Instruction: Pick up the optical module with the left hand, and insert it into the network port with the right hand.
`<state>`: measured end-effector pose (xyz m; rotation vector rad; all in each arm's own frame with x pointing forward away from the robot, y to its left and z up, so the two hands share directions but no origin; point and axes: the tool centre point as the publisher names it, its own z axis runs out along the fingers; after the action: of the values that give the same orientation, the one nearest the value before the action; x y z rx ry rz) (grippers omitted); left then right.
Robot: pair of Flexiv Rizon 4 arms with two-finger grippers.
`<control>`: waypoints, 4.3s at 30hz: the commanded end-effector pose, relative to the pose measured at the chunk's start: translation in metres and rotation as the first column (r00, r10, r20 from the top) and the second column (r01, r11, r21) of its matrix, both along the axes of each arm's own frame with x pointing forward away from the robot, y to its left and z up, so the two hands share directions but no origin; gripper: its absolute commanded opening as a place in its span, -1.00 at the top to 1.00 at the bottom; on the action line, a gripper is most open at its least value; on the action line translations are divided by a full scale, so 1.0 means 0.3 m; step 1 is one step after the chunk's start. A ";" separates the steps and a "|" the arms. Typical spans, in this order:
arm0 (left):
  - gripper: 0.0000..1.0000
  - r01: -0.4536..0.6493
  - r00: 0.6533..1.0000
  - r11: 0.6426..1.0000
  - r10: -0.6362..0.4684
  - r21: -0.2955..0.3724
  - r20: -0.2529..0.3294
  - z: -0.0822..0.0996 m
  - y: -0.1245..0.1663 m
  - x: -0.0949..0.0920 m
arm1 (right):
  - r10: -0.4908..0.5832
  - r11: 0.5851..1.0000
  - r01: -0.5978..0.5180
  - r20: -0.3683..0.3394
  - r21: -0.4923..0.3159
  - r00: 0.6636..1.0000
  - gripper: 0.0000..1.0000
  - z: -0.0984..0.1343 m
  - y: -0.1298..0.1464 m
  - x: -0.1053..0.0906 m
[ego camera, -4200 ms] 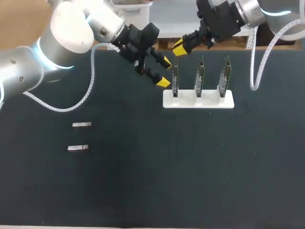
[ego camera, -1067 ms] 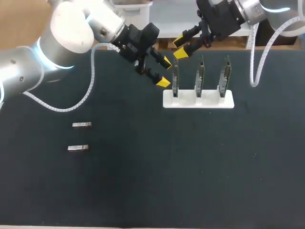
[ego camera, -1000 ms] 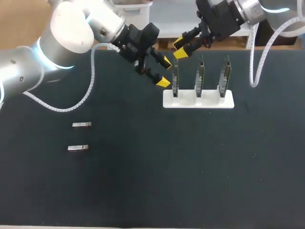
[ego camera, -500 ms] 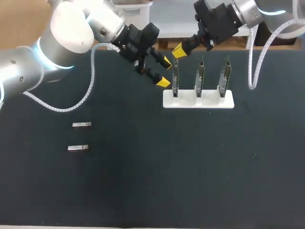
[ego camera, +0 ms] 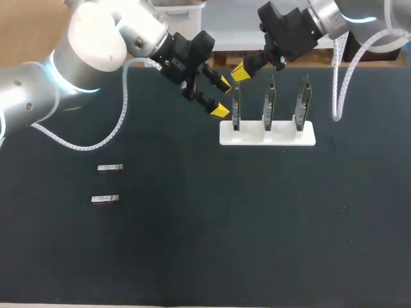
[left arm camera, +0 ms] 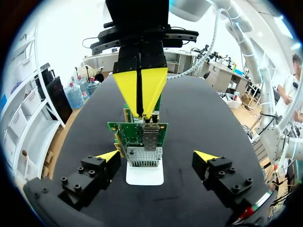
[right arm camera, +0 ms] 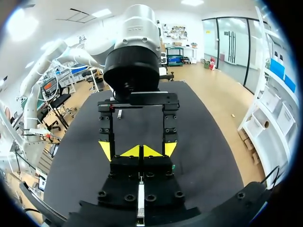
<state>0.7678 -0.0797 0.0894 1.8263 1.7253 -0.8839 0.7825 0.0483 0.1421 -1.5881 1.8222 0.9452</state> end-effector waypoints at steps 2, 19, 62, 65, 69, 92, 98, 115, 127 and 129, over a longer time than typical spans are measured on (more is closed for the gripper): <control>-1.00 0.002 1.000 1.000 -0.002 0.003 -0.002 0.001 -0.001 0.005 | 0.000 1.000 0.000 -0.005 -0.004 1.000 1.00 -0.010 0.000 0.004; -1.00 0.002 1.000 1.000 -0.002 0.003 -0.002 0.001 -0.001 0.005 | -0.002 1.000 0.002 -0.020 -0.025 1.000 1.00 -0.043 0.001 -0.011; -1.00 0.002 1.000 1.000 -0.002 0.003 -0.002 0.001 -0.001 0.005 | -0.012 0.997 0.004 0.101 0.075 0.995 1.00 0.141 -0.119 -0.027; -1.00 0.002 1.000 1.000 -0.002 0.003 -0.002 0.001 -0.001 0.005 | -0.027 0.997 0.020 0.101 0.071 0.995 1.00 0.143 -0.158 -0.032; -1.00 0.002 1.000 1.000 -0.002 0.003 -0.002 0.001 -0.001 0.005 | -0.029 0.998 0.023 0.098 0.061 0.995 1.00 0.138 -0.207 -0.043; -1.00 0.002 1.000 1.000 -0.002 0.003 -0.002 0.001 -0.001 0.005 | 0.012 1.000 -0.012 0.033 0.003 0.999 1.00 0.043 -0.335 -0.050; -1.00 0.002 1.000 1.000 -0.002 0.003 -0.002 0.001 -0.001 0.005 | 0.008 1.000 -0.008 0.018 0.005 1.000 1.00 0.026 -0.347 -0.050; -1.00 0.002 1.000 1.000 -0.002 0.003 -0.002 0.001 -0.001 0.005 | 0.030 0.999 -0.030 -0.002 -0.015 1.000 1.00 -0.008 -0.356 -0.067; -1.00 0.002 1.000 1.000 -0.002 0.003 -0.002 0.001 -0.001 0.005 | 0.008 1.000 -0.009 -0.010 -0.022 1.000 1.00 -0.027 -0.365 -0.064; -1.00 0.002 1.000 1.000 -0.002 0.003 -0.002 0.001 -0.001 0.005 | 0.008 1.000 -0.008 -0.011 -0.019 1.000 1.00 -0.027 -0.365 -0.064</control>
<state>0.7679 -0.0797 0.0894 1.8264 1.7253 -0.8840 0.7634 -0.0609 0.1349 -1.6089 1.8405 0.9423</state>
